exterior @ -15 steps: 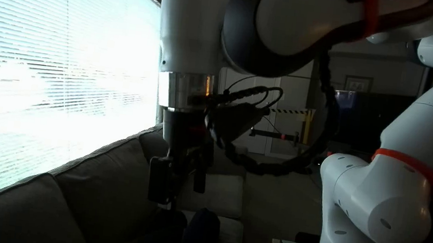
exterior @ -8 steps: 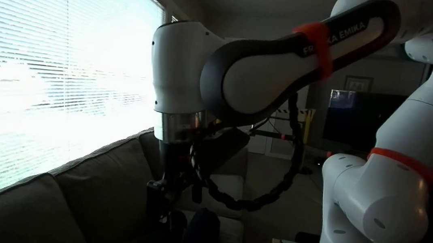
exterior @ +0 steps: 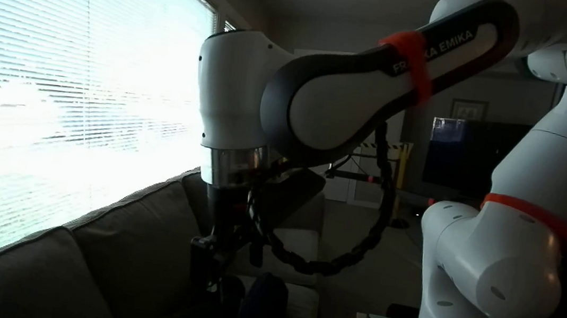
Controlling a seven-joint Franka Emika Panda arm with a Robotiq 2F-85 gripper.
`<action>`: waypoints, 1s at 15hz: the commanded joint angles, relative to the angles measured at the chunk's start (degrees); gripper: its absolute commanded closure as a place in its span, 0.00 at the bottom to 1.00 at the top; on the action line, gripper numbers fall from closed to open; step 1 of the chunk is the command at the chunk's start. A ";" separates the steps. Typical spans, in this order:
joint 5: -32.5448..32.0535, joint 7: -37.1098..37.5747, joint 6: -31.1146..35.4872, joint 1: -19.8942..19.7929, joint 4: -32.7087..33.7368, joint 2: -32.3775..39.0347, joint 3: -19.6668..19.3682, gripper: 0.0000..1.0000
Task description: Remove the remote control from the pillow and place it on the left armrest of the sofa.
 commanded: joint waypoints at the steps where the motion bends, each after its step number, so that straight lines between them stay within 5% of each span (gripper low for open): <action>1: -0.40 0.54 -0.19 0.71 0.02 0.09 -0.68 0.00; 5: -0.12 4.36 1.18 -0.30 -0.91 1.69 -0.81 0.00; 15: 2.40 -3.38 25.41 1.89 -9.86 3.79 -4.48 0.00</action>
